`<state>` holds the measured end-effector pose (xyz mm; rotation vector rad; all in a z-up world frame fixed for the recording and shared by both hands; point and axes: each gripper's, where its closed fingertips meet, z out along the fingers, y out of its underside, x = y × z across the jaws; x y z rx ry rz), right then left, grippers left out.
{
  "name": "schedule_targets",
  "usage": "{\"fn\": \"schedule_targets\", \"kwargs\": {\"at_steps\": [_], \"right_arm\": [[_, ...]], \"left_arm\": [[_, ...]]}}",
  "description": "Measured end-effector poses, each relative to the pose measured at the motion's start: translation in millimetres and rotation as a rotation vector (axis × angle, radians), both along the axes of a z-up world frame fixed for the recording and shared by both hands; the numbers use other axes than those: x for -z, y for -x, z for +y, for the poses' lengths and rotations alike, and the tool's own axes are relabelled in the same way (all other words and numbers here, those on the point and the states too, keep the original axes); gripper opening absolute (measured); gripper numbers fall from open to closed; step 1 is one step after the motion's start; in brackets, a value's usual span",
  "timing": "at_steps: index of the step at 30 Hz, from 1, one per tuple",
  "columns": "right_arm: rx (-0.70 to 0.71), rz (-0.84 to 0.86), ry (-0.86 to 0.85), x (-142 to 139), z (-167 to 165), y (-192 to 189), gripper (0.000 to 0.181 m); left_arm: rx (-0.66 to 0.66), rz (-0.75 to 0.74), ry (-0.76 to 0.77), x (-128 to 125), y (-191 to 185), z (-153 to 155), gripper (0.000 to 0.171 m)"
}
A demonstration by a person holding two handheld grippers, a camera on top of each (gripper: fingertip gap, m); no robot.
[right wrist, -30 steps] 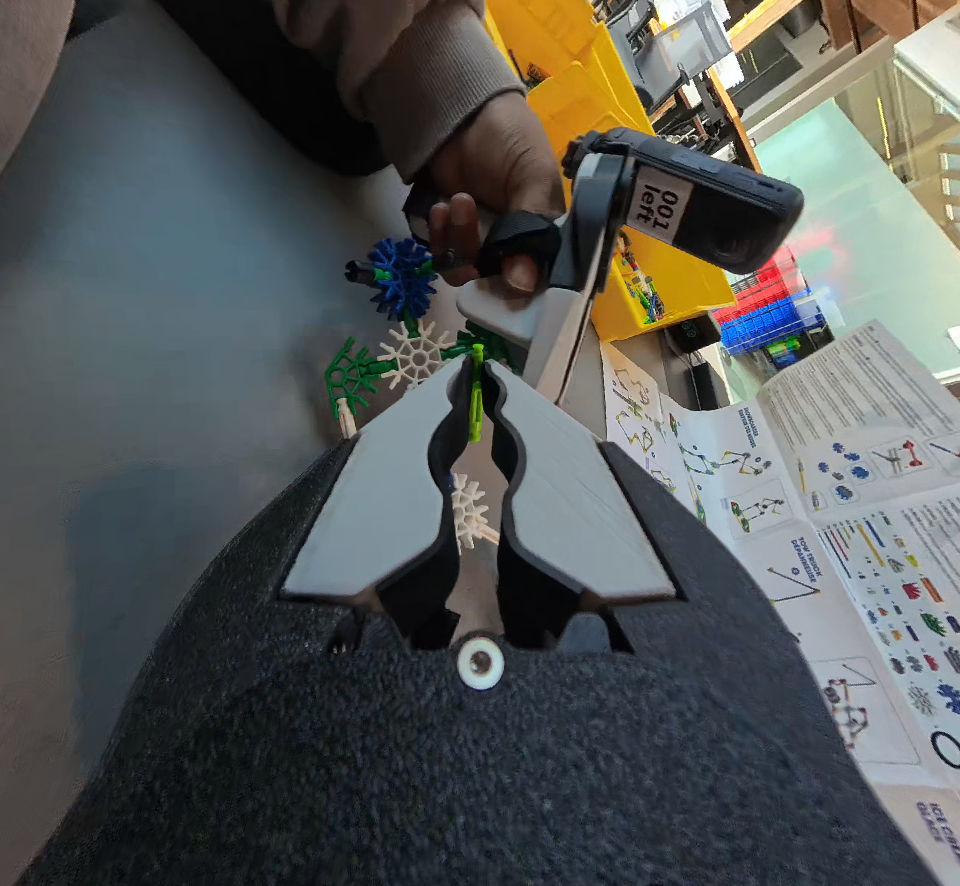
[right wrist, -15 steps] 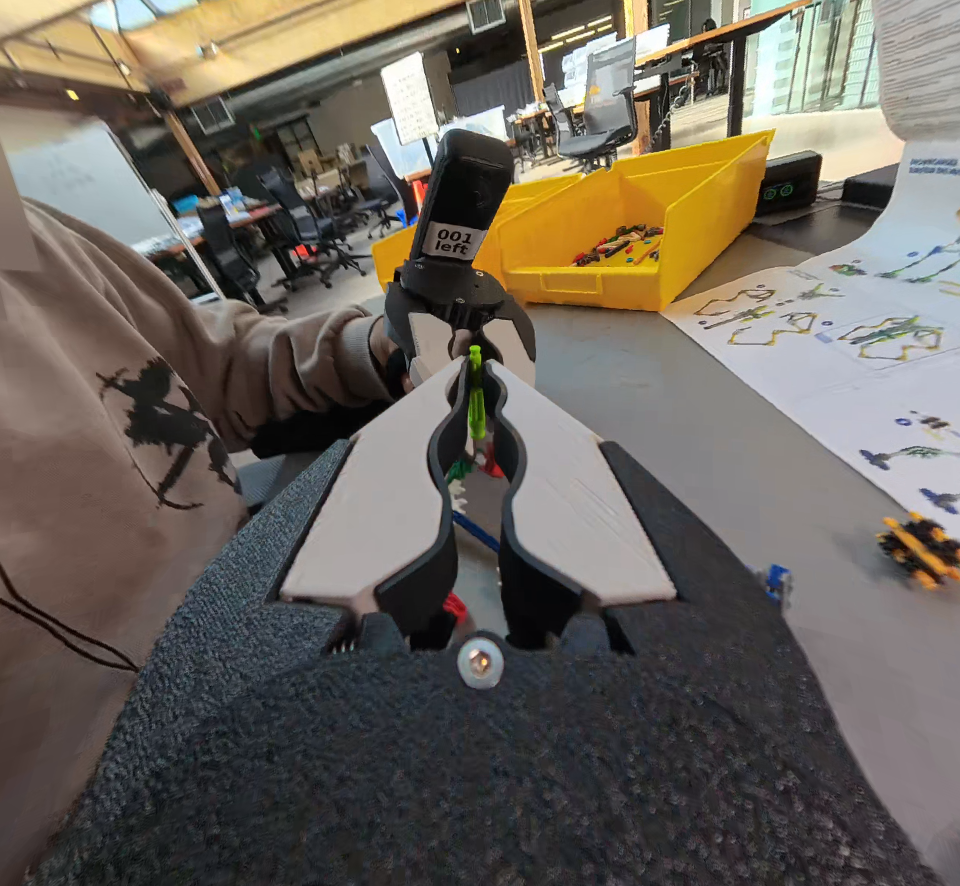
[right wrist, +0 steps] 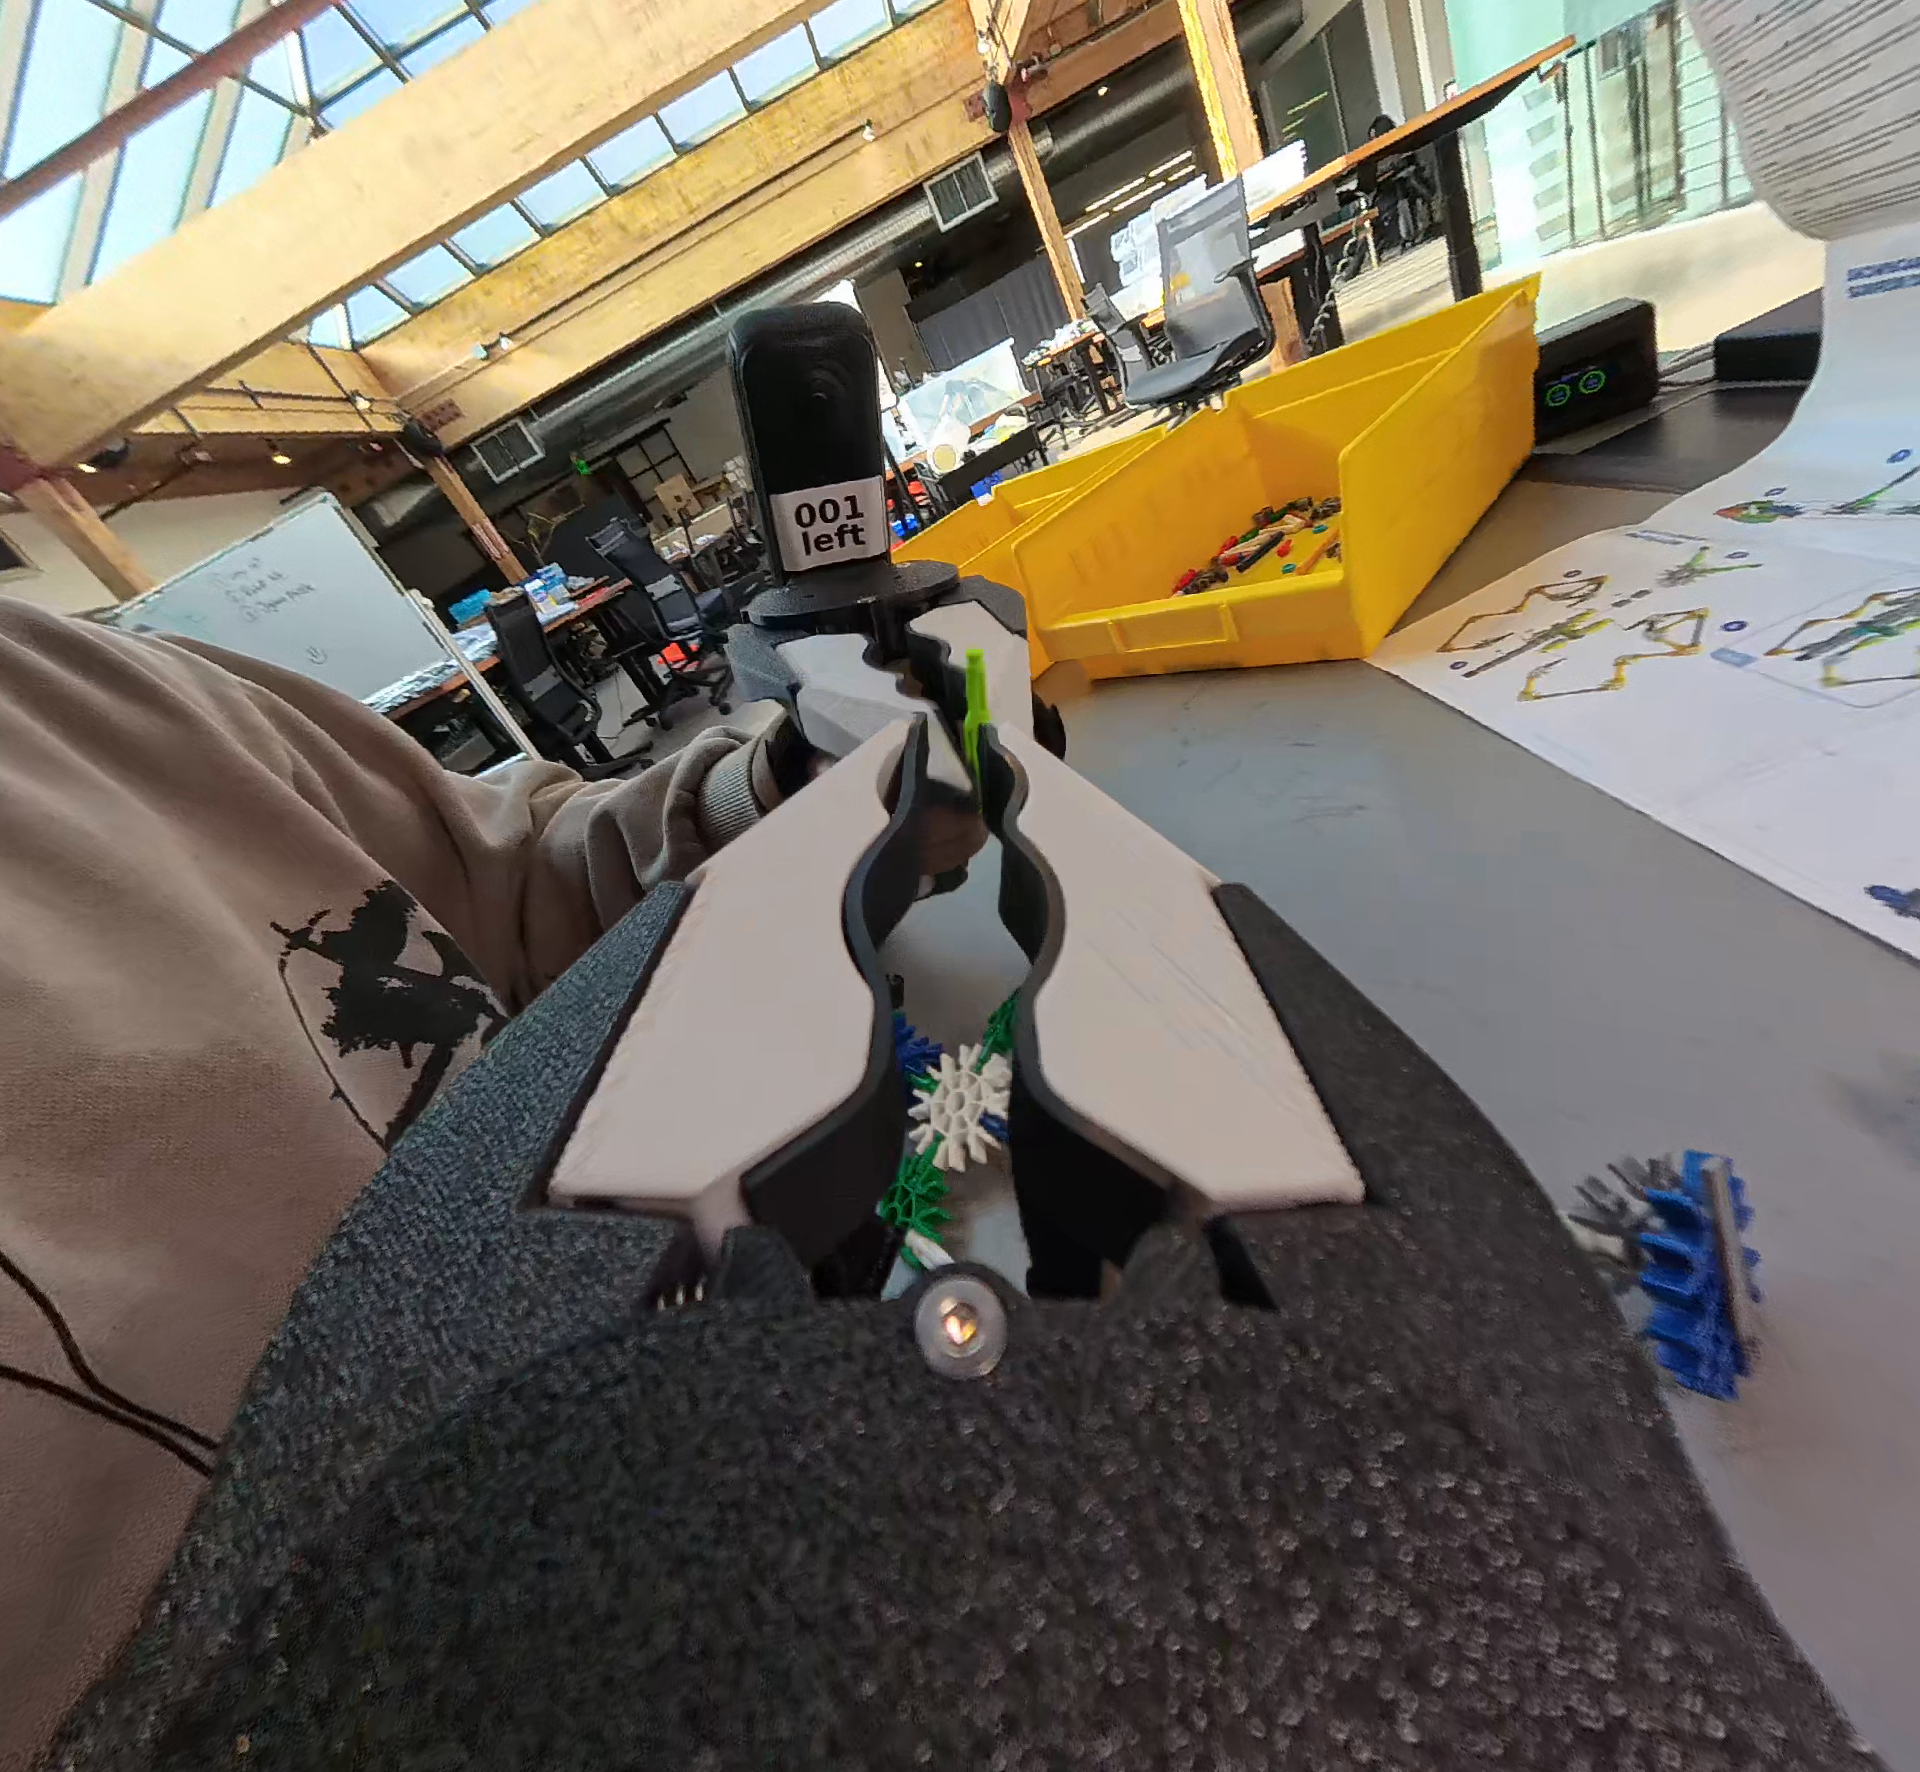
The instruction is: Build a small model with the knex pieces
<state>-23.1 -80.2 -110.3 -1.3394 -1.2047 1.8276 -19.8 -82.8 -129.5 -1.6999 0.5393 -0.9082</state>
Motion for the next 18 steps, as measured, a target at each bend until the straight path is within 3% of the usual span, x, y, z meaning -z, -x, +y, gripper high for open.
{"fn": "schedule_targets", "kwargs": {"at_steps": [2,5,7,9,11,13,18], "right_arm": [[0.047,-0.007,-0.049,-4,14,-6,0.014],[0.109,-0.012,-0.125,-8,29,-14,0.017],[0.116,-0.016,-0.147,-9,31,-16,0.018],[0.101,-0.028,-0.153,-5,27,-14,0.018],[0.076,-0.047,-0.159,1,21,-12,0.020],[0.060,-0.063,-0.178,5,17,-10,0.021],[0.067,-0.084,-0.229,9,16,-10,0.022]], "left_arm": [[-0.197,0.079,-0.015,3,45,22,0.005],[-0.703,0.270,0.005,14,172,48,0.006],[-0.978,0.286,0.060,19,250,41,0.006],[-1.145,0.310,0.173,40,307,27,0.006],[-1.235,0.306,0.235,54,337,16,0.011],[-1.266,0.331,0.232,53,346,10,0.022],[-1.197,0.378,0.177,48,324,18,0.023]]}}
